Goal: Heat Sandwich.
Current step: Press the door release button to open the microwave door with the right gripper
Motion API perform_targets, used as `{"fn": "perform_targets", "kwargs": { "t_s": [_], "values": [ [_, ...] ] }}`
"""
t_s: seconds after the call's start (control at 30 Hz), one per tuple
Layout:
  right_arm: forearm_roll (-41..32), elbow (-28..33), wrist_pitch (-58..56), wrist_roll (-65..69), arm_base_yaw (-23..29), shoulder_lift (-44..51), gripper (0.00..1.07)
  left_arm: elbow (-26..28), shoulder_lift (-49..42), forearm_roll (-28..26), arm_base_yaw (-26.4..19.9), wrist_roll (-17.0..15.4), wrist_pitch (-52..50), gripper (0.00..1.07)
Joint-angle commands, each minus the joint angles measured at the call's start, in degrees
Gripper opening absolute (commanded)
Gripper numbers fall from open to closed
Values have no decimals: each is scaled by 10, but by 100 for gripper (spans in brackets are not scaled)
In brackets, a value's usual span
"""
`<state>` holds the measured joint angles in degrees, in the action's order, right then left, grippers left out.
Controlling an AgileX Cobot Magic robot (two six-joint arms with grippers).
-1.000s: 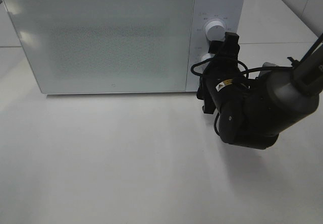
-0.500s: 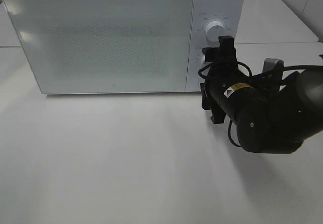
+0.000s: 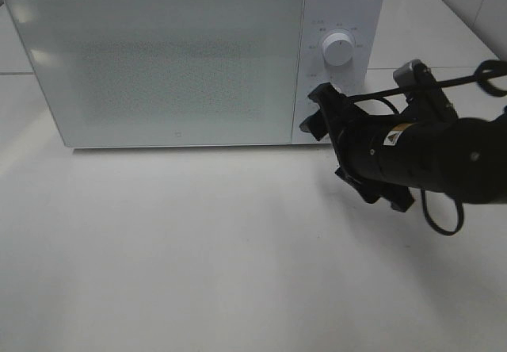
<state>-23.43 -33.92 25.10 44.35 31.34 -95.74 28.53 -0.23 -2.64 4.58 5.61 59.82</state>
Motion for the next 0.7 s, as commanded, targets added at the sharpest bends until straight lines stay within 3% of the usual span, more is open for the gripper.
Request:
{"fn": "perform_targets", "kwargs": {
  "t_s": [0.03,0.37,0.7],
  "values": [
    [10,-22,-140,-179,-32,50,75,-2,-15,-2,-1,0,-9,101],
    [40,-76,-411,-468,-54,93,75,-2,-15,-2,-1,0,-9,101],
    [117,-91,-596,-486,-54,127,75,-2,-15,-2,-1,0,-9,101]
  ]
}}
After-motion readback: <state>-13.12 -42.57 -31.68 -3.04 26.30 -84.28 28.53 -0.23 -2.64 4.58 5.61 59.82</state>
